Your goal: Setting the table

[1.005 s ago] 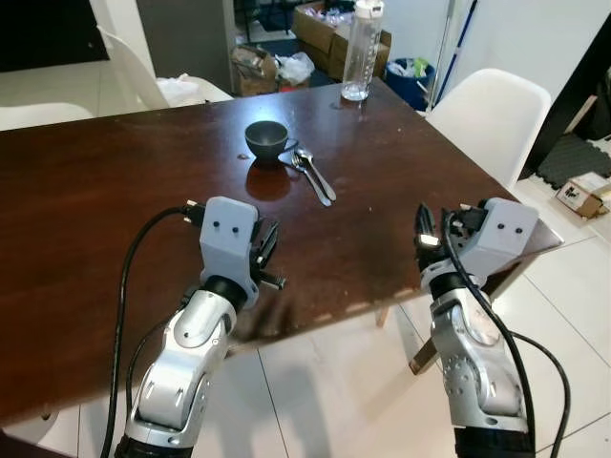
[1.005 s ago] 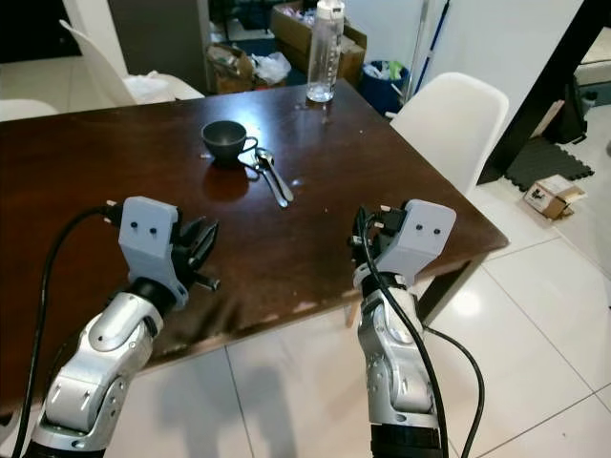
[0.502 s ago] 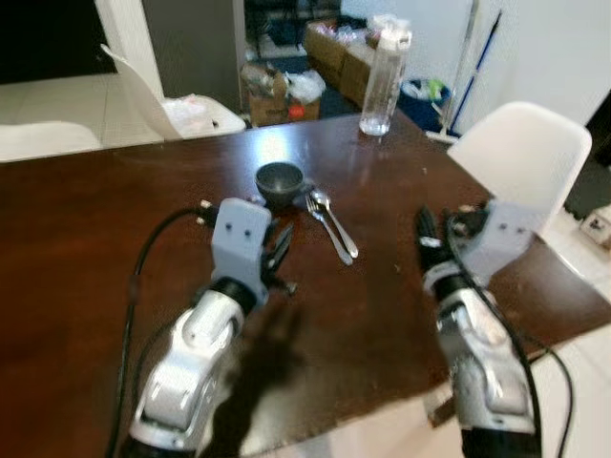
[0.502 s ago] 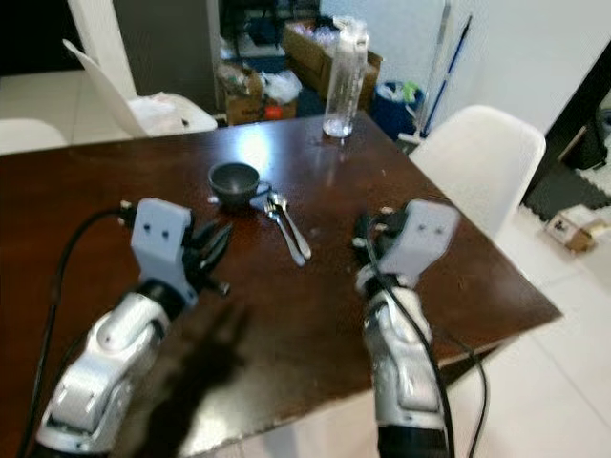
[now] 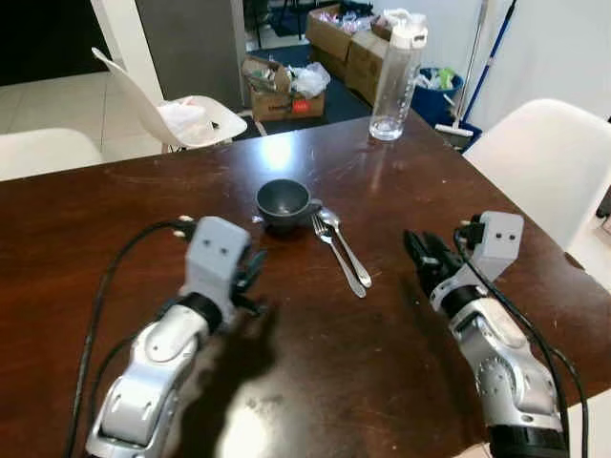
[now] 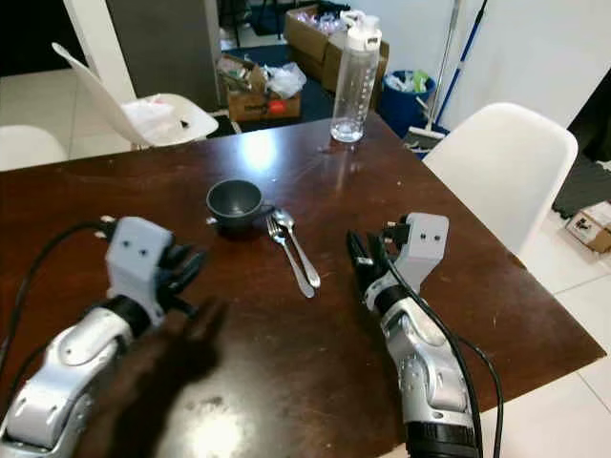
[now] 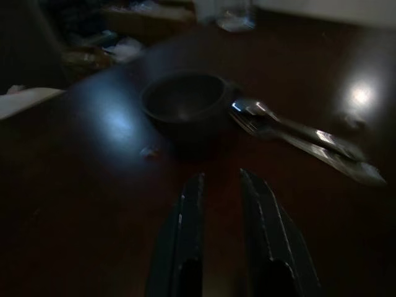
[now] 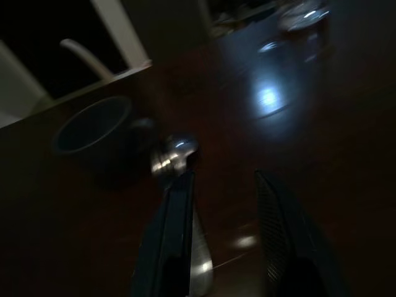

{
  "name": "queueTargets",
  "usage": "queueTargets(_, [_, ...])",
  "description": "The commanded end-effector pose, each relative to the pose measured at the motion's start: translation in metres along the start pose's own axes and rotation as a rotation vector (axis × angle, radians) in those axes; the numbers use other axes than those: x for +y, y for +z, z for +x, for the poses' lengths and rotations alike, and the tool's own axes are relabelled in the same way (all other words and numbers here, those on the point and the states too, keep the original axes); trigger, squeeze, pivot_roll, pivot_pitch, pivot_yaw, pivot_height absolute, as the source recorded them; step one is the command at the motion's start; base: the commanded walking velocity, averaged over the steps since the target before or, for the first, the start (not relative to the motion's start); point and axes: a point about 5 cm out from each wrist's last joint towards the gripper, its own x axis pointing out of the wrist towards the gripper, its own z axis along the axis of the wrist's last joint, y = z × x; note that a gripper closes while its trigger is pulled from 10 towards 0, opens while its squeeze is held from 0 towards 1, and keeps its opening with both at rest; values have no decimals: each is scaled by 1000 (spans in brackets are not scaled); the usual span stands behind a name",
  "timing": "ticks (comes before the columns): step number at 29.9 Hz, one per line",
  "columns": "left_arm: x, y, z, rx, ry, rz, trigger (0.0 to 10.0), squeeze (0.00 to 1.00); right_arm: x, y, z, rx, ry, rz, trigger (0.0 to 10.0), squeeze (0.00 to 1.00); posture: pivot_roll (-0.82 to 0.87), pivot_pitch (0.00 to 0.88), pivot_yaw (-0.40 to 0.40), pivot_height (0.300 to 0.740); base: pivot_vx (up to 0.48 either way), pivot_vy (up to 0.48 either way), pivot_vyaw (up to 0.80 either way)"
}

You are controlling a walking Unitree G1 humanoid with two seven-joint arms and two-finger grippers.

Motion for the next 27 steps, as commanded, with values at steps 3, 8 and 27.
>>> queueTargets(3, [16, -2, -11, 34, 18, 46, 10000, 0, -5, -9, 7, 46, 7, 64, 10000, 0, -25, 54, 90, 740, 0, 0, 0])
queueTargets(8, [24, 4, -15, 33, 16, 83, 10000, 0, -8, -11, 21, 67, -10, 63, 10000, 0, 12, 80, 109, 740, 0, 0, 0])
queueTargets(27, [20, 64, -46, -5, -280, 178, 10000, 0, -4, -6, 57, 132, 51, -56, 10000, 0, 152, 179, 132, 740, 0, 0, 0])
